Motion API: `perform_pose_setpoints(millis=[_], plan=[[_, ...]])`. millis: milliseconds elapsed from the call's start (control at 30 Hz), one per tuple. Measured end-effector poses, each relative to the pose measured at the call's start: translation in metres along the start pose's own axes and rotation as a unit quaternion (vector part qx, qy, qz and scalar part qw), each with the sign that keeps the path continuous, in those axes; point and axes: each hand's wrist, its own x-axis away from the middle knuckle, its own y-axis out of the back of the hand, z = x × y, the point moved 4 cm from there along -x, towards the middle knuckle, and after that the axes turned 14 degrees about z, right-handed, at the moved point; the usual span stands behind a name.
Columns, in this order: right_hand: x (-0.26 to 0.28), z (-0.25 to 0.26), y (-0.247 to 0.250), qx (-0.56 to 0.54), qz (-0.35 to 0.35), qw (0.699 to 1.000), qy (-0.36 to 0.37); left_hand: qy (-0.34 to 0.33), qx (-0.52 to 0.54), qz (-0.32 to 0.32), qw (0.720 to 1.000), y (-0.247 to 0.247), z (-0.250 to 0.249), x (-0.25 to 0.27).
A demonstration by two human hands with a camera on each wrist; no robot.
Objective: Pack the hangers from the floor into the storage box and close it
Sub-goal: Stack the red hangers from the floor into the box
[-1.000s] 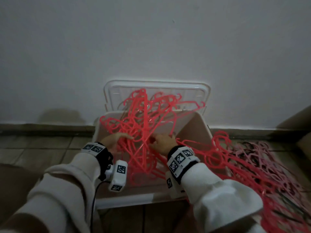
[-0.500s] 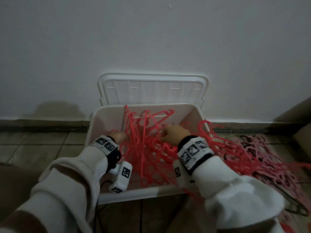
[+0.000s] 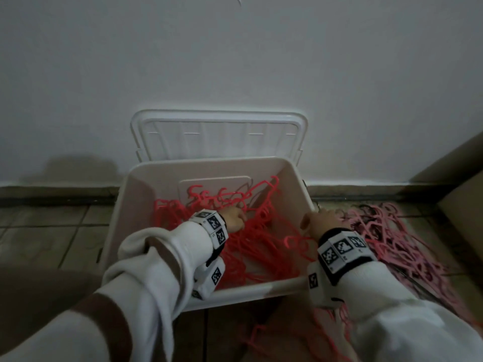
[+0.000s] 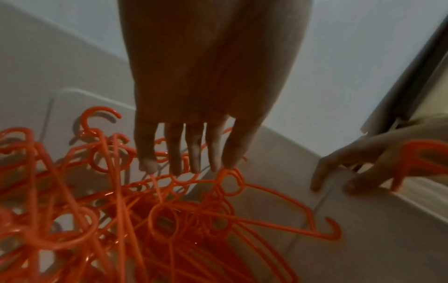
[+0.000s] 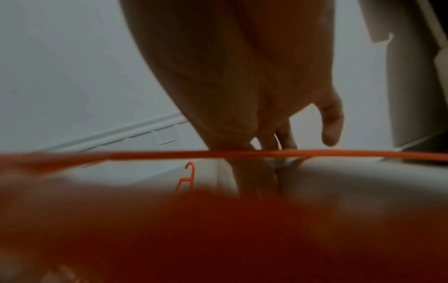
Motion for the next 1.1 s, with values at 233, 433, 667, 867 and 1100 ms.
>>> perform_pose_setpoints(millis=[233, 433, 667, 867, 1100], plan=[[0.009, 0.011, 0.01, -0.002, -0.061, 0.996, 0.072, 0.013, 0.007, 0.065, 0.998, 0.006, 0.012, -0.011], [0.007, -0.001, -0.003, -0.075, 0.028, 0.992, 0.099, -0.076, 0.006, 0.036, 0.996, 0.007, -0.013, -0.024], [0.003, -0.011, -0.001, 0.007, 0.063, 0.991, 0.116, -0.135, -0.293, 0.072, 0.944, -0.03, -0.072, -0.041], [0.004, -0.015, -0.002, 0.001, 0.066, 0.989, 0.134, -0.111, -0.366, 0.051, 0.923, -0.036, -0.07, -0.046], [0.001, -0.014, -0.003, -0.014, 0.057, 0.988, 0.141, -0.04, -0.429, 0.092, 0.898, -0.011, -0.043, -0.022]])
